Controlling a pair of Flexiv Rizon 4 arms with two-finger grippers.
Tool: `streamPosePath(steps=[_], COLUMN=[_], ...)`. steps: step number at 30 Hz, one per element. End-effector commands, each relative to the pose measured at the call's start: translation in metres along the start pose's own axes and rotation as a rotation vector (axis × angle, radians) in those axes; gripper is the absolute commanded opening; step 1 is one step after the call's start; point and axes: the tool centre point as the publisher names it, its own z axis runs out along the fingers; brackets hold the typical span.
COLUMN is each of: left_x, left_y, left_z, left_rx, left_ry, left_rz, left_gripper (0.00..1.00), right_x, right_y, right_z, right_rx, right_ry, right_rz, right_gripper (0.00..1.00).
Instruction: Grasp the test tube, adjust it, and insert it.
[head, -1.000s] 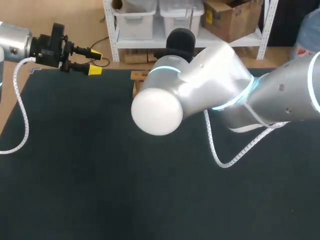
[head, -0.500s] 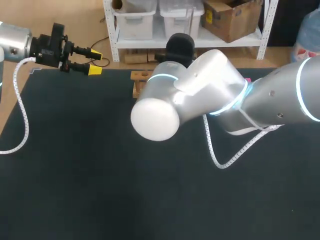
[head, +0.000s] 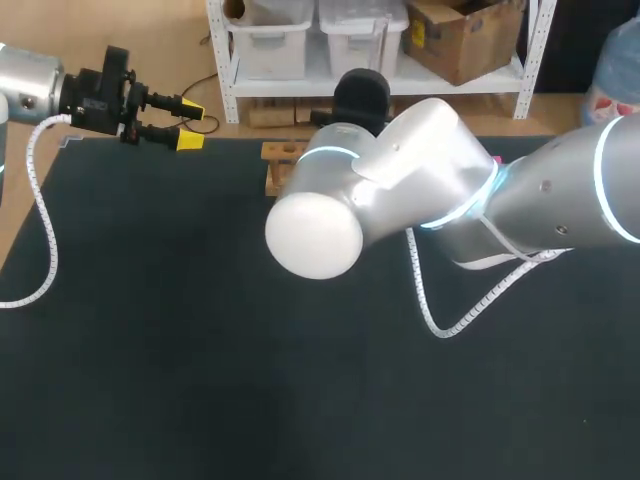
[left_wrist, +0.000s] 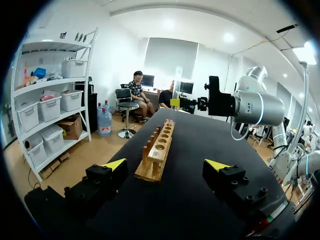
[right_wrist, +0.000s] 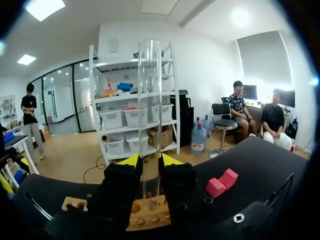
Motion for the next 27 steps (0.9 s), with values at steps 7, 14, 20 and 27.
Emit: streamPosePath(steps=[7, 14, 20, 27], left_x=[0.001, 0.001, 0.001, 0.001], left_y=[0.001, 0.001, 0.001, 0.001], left_z=[0.000, 0.000, 0.000, 0.000], left_rx=[0.001, 0.001, 0.001, 0.001], left_ry=[-0.001, -0.001, -0.001, -0.001], left_rz=[0.002, 0.002, 0.002, 0.002], left_gripper=[1.00, 1.00, 1.00, 1.00], right_x=[0.008, 0.013, 0.018, 0.019], right_y=[0.002, 0.003, 0.002, -0.001], right_z=[0.004, 0.007, 0.008, 0.012], right_rx=[0.009, 0.007, 0.004, 0.017], right_ry=[0.003, 0.011, 0.023, 0.020], right_rz=[0.012, 0.012, 0.002, 0.006], right_gripper=[0.00, 0.00, 0.00, 0.00])
